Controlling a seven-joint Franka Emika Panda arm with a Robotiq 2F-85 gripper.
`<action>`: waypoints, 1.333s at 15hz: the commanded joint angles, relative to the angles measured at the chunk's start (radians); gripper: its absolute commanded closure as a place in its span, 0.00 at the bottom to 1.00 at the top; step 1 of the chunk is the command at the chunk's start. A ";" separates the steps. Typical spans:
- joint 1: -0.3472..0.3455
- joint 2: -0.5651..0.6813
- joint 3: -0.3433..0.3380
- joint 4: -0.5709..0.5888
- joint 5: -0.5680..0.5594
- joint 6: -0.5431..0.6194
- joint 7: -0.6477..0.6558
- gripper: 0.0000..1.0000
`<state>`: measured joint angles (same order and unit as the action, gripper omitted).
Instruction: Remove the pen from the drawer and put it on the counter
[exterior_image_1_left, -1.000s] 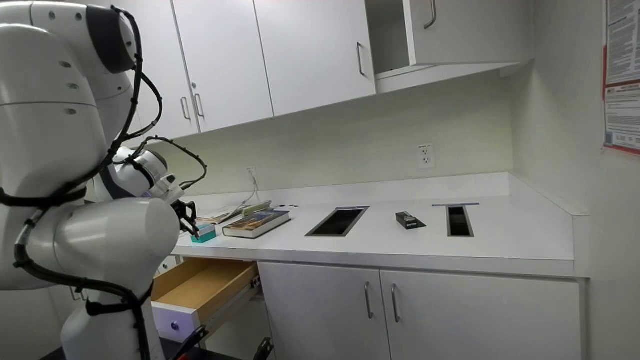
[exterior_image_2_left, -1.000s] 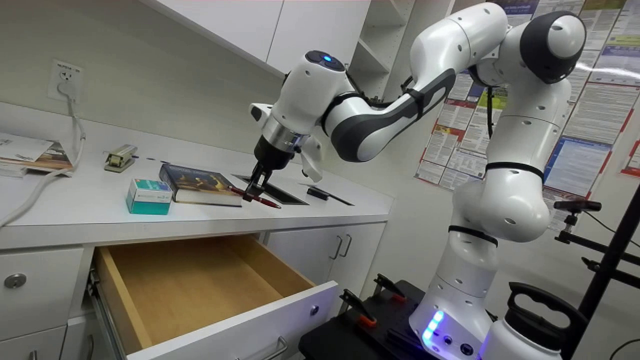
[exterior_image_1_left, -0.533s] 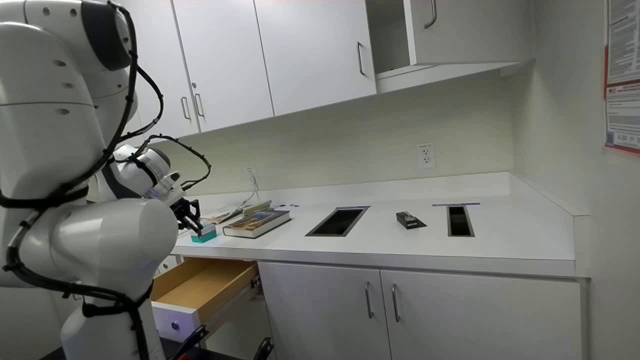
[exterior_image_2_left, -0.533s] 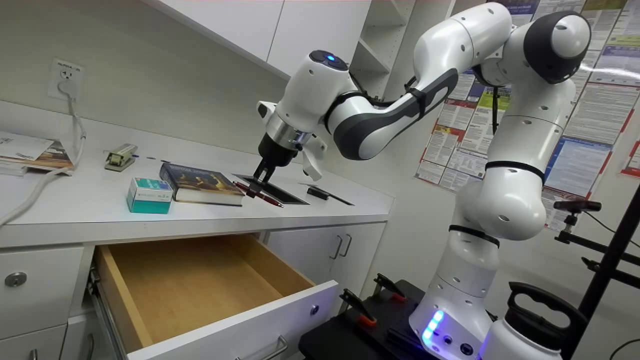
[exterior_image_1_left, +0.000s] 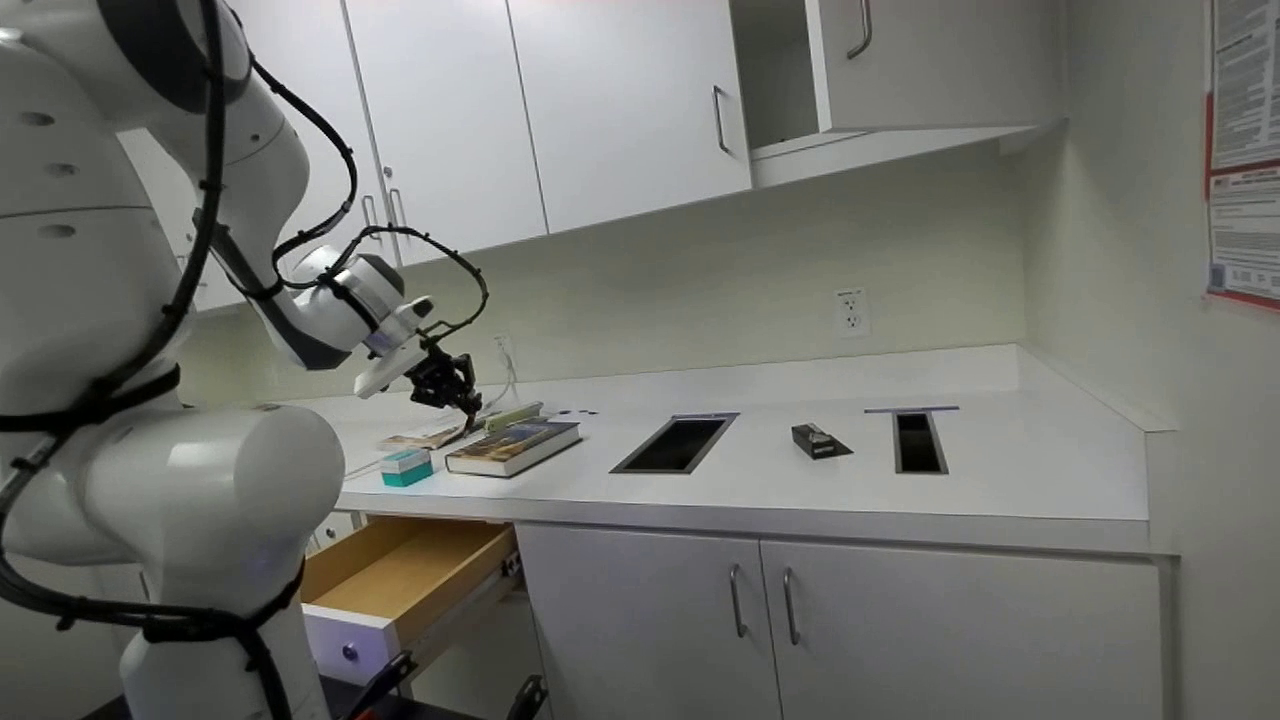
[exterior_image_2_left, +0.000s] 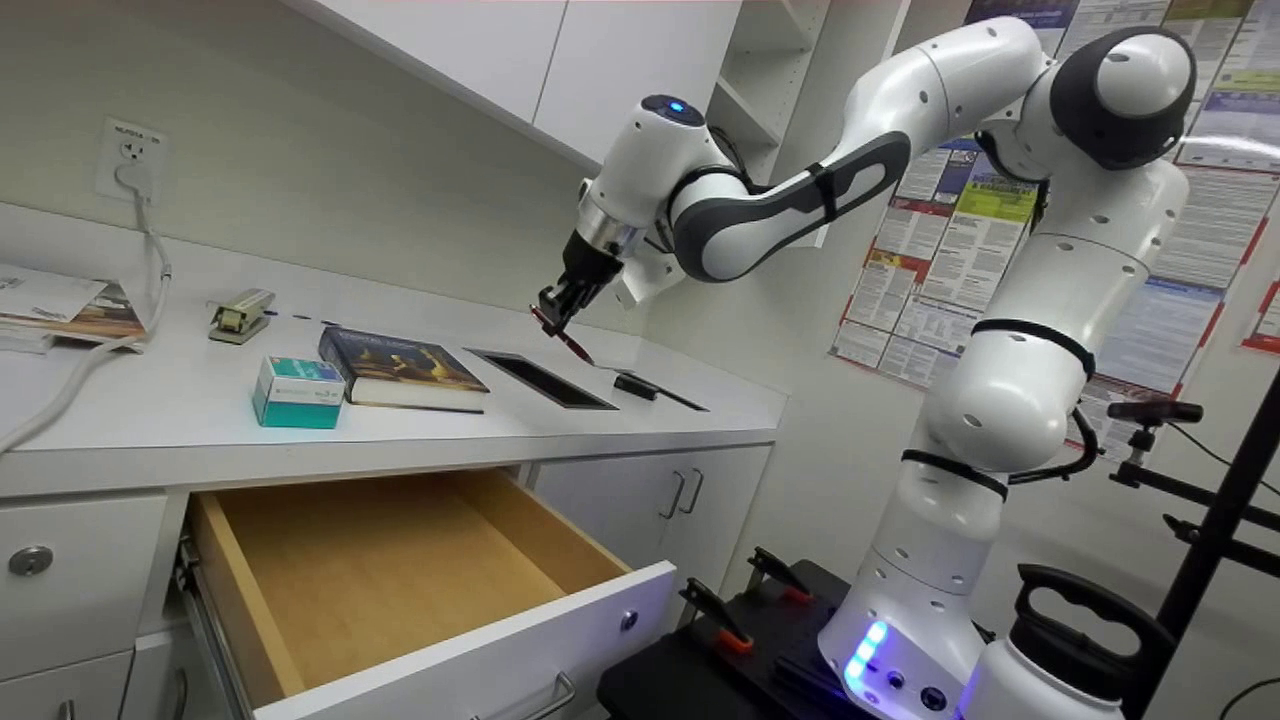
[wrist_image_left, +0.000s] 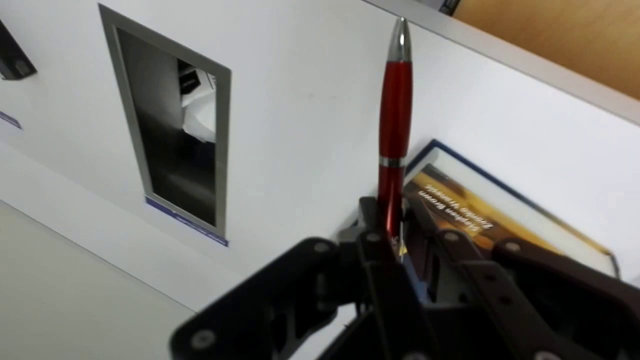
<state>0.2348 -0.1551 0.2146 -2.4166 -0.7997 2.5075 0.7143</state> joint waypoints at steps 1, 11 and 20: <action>-0.088 -0.026 -0.023 -0.009 0.003 0.041 0.101 0.96; -0.155 0.022 -0.059 0.003 0.044 0.086 0.206 0.96; -0.155 0.271 -0.116 0.154 0.835 0.212 -0.263 0.96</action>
<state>0.0858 0.0325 0.1055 -2.3441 -0.1419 2.7103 0.5817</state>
